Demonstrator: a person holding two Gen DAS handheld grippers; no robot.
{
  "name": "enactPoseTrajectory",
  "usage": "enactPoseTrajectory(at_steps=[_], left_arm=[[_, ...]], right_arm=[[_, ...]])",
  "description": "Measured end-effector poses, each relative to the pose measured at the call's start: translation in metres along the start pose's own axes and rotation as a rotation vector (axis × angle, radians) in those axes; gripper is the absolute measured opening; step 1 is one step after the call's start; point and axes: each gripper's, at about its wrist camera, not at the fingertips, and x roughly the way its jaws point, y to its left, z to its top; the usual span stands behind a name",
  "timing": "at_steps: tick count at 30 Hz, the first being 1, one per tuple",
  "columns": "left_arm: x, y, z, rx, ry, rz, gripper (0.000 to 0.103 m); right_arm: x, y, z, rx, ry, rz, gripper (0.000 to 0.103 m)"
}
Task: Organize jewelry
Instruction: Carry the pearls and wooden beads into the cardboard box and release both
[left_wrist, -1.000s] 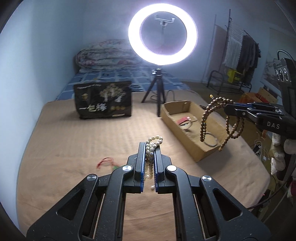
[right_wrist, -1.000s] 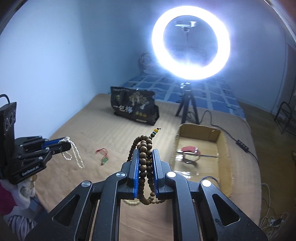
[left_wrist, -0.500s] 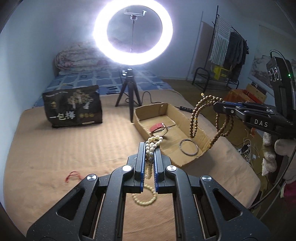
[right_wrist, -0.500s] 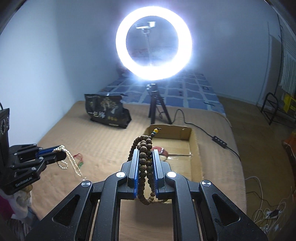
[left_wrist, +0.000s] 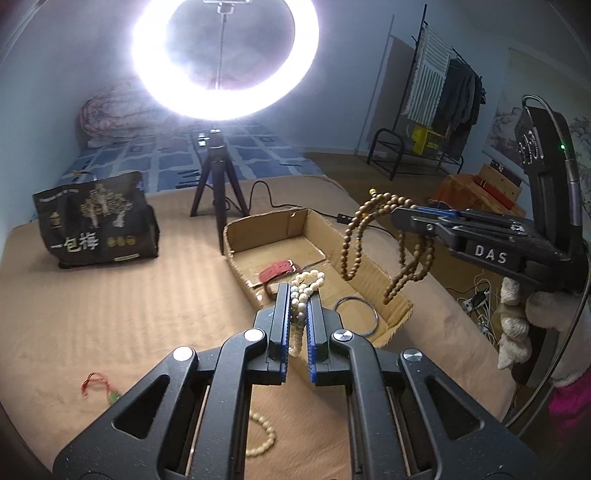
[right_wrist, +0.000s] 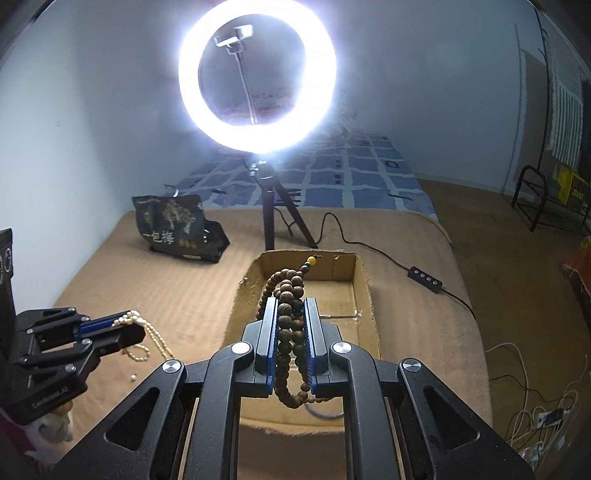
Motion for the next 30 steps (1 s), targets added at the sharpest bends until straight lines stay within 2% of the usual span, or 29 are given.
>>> enactPoseTrajectory(at_steps=[19,30], left_arm=[[0.069,-0.015,0.0,0.029,0.075,-0.03,0.005],[0.084,-0.019,-0.005,0.062,0.103,-0.038,0.005]], right_arm=[[0.066,-0.029,0.0,0.037,0.073,-0.002,0.011],[0.082,-0.039,-0.009,0.072,0.094,0.0,0.012]])
